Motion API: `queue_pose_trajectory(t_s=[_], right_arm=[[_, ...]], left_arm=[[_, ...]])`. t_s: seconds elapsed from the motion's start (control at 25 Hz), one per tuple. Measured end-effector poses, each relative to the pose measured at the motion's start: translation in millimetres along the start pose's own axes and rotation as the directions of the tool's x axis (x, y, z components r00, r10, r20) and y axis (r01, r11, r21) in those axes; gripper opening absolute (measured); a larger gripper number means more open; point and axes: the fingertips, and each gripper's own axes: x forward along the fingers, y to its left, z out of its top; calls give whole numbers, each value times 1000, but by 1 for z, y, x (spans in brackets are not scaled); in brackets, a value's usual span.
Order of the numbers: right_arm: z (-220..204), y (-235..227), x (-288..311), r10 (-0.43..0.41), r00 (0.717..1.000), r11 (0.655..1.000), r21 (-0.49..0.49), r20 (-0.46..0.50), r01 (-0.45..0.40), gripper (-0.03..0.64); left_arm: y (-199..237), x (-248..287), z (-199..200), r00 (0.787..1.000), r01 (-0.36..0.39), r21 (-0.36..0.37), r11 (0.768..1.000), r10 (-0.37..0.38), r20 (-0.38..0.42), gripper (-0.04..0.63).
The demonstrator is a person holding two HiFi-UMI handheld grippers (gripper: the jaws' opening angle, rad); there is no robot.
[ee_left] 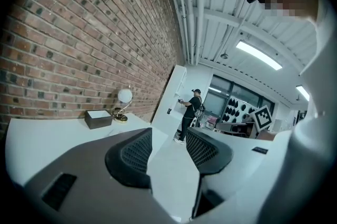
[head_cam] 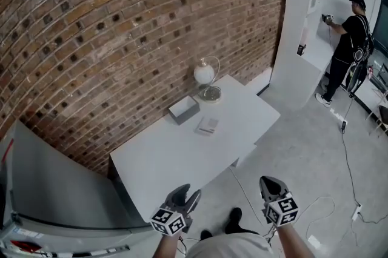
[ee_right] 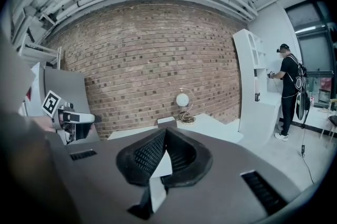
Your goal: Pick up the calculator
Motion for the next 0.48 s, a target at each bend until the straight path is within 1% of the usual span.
queue_pose_trajectory(t_s=[0.28, 0.48], right_arm=[[10, -52, 39, 71, 997, 997, -5, -17, -71, 12], [12, -78, 58, 114, 993, 993, -11, -26, -115, 12]], left_arm=[[2, 57, 5, 998, -58, -7, 998, 57, -3, 216], [4, 84, 6, 995, -100, -6, 995, 100, 0, 216]])
